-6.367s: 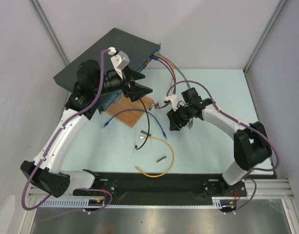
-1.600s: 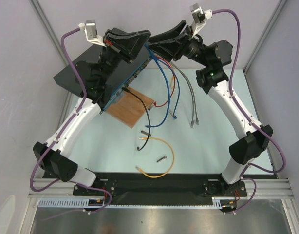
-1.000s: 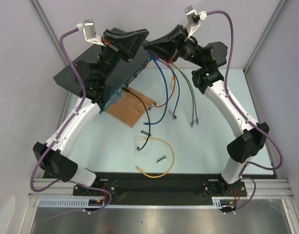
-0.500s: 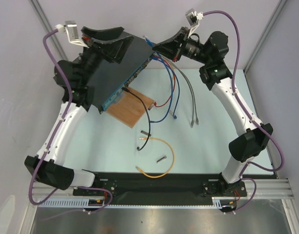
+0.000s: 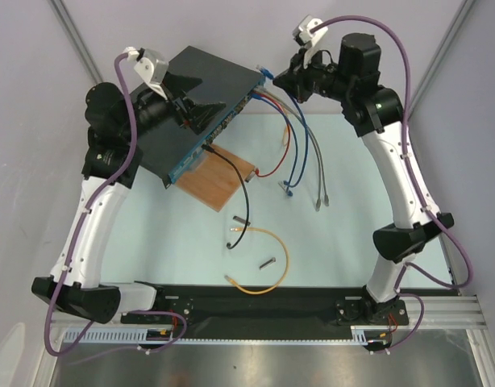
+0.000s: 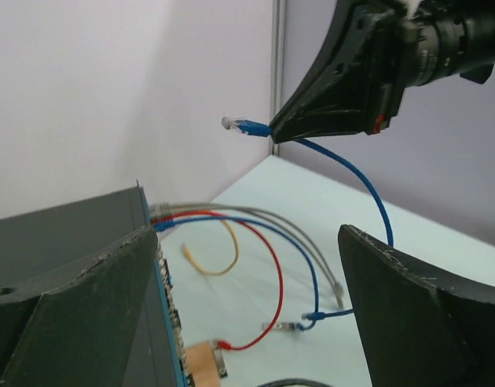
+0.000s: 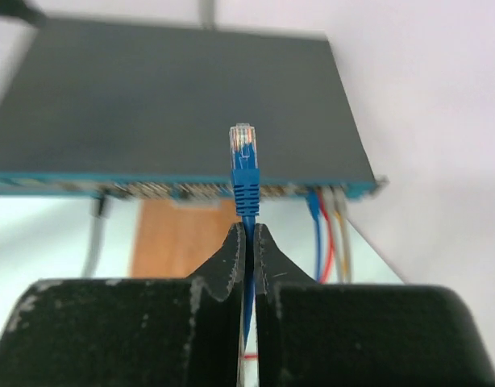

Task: Insert the plug into the switch port
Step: Insert the connector into the switch port.

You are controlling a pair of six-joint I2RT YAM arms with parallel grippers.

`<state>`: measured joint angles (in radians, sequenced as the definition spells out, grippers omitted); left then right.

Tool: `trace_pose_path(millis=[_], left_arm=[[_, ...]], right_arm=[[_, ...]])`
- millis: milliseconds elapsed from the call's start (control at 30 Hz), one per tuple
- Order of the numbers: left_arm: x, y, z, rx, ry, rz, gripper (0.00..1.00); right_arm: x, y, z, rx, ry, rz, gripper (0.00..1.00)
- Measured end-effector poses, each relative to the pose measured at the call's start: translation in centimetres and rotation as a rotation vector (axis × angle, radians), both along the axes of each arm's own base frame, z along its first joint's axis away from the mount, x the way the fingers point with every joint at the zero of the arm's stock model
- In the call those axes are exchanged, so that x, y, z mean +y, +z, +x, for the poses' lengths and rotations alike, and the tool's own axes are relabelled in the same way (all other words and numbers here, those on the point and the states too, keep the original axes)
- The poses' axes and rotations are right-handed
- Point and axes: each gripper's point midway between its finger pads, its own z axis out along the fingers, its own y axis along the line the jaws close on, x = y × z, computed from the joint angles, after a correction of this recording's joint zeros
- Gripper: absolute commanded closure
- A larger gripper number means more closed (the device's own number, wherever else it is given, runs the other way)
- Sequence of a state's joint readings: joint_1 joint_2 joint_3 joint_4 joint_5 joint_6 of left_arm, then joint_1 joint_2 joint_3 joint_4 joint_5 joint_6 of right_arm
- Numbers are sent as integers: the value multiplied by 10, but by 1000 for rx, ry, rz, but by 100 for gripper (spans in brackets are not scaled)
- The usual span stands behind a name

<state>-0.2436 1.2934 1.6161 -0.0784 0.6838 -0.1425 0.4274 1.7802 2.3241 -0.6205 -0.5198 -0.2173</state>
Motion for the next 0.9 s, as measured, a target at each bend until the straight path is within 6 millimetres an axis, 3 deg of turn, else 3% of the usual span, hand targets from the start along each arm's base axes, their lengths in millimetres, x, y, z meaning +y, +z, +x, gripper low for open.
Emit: trace_pose_path(millis=[133, 167, 200, 333, 433, 567, 900], left_arm=[[6, -14, 1, 20, 39, 57, 0], [11, -21, 0, 28, 64, 93, 0], [11, -22, 0, 28, 65, 94, 0], [17, -31, -2, 50, 97, 133, 0], [21, -37, -5, 59, 114, 148, 0], [26, -43, -10, 71, 134, 158, 0], [34, -55, -15, 90, 174, 167, 0]], right_arm=[[-5, -48, 33, 53, -81, -141, 100], [-5, -94, 56, 123, -120, -238, 100], [-5, -98, 57, 129, -123, -245, 100], [-4, -158, 83, 219, -162, -357, 100], [-1, -190, 95, 263, -189, -402, 100], [2, -202, 102, 274, -212, -413, 100], [21, -176, 113, 179, -213, -336, 100]])
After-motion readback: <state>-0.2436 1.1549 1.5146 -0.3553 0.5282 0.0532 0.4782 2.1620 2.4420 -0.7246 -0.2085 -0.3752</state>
